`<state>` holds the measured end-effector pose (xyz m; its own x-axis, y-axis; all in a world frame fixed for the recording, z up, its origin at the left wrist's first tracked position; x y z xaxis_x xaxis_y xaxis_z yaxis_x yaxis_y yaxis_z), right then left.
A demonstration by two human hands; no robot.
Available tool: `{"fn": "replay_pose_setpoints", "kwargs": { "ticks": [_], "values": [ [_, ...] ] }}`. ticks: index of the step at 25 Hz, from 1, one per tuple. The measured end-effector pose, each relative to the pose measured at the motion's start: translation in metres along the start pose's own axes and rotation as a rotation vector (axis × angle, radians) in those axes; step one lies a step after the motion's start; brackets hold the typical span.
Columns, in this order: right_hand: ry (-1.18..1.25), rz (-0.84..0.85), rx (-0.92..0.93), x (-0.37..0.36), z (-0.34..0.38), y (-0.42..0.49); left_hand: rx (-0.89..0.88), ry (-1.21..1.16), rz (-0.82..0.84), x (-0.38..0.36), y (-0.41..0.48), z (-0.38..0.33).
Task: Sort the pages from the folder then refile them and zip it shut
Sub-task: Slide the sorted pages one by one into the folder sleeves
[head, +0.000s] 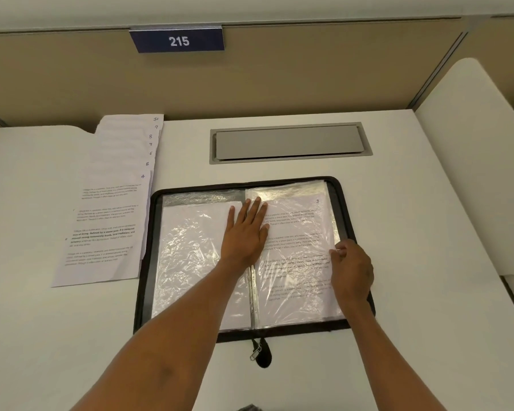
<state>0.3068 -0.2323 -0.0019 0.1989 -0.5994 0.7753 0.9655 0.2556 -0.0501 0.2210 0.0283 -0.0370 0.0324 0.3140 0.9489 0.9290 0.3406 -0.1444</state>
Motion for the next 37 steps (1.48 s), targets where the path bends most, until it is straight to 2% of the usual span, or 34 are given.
{"fn": "replay_pose_setpoints", "kwargs": {
  "ticks": [3, 7, 11, 13, 15, 17, 19, 21, 23, 25, 27, 30, 34, 35, 37],
  "values": [
    [-0.008, -0.036, -0.006, 0.009, 0.008, -0.006, 0.034, -0.086, 0.028, 0.005, 0.000, -0.003],
    [-0.017, -0.061, 0.069, 0.021, 0.036, -0.022, 0.034, -0.256, -0.110, 0.030, -0.014, -0.024],
    [0.011, 0.122, 0.131, 0.014, 0.103, -0.047, 0.057, -0.747, -0.128, 0.062, -0.027, -0.049],
    [-0.024, 0.212, 0.174, 0.002, 0.133, -0.064, 0.095, -0.833, -0.151, 0.073, -0.031, -0.047],
    [0.037, 0.329, 0.215, -0.010, 0.151, -0.073, 0.129, -0.827, -0.212, 0.087, -0.038, -0.033],
    [0.219, 0.426, 0.219, -0.013, 0.157, -0.072, 0.203, -0.851, -0.269, 0.099, -0.047, -0.011],
    [0.395, 0.370, 0.171, -0.007, 0.151, -0.060, 0.292, -0.961, -0.274, 0.105, -0.059, 0.016],
    [0.441, 0.303, 0.105, -0.019, 0.137, -0.050, 0.357, -1.077, -0.240, 0.106, -0.071, 0.047],
    [0.411, 0.384, 0.101, -0.051, 0.129, -0.050, 0.395, -1.124, -0.221, 0.104, -0.082, 0.078],
    [0.327, 0.520, 0.165, -0.090, 0.133, -0.063, 0.453, -1.135, -0.247, 0.106, -0.094, 0.106],
    [0.207, 0.566, 0.280, -0.120, 0.141, -0.076, 0.505, -1.116, -0.281, 0.106, -0.105, 0.134],
    [-0.043, 0.527, 0.426, -0.149, 0.150, -0.091, 0.586, -0.993, -0.286, 0.101, -0.117, 0.174],
    [-0.234, 0.448, 0.473, -0.170, 0.154, -0.108, 0.596, -0.898, -0.258, 0.094, -0.126, 0.195],
    [-0.269, 0.416, 0.474, -0.174, 0.155, -0.111, 0.550, -0.778, -0.275, 0.097, -0.128, 0.191],
    [-0.309, 0.396, 0.480, -0.180, 0.159, -0.116, 0.385, -0.371, -0.280, 0.104, -0.130, 0.169]
  ]
}}
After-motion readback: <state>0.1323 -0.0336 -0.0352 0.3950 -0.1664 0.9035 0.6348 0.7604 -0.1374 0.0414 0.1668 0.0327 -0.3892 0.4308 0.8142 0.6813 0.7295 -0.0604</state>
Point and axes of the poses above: each hand's wrist, its own y-axis towards the middle knuckle, its own x-axis out of the back of the hand, z = x × y, the point moved 7 cm from there along y, towards the middle knuckle, and after that the axes turned 7 degrees about z, right-handed, at the moved point
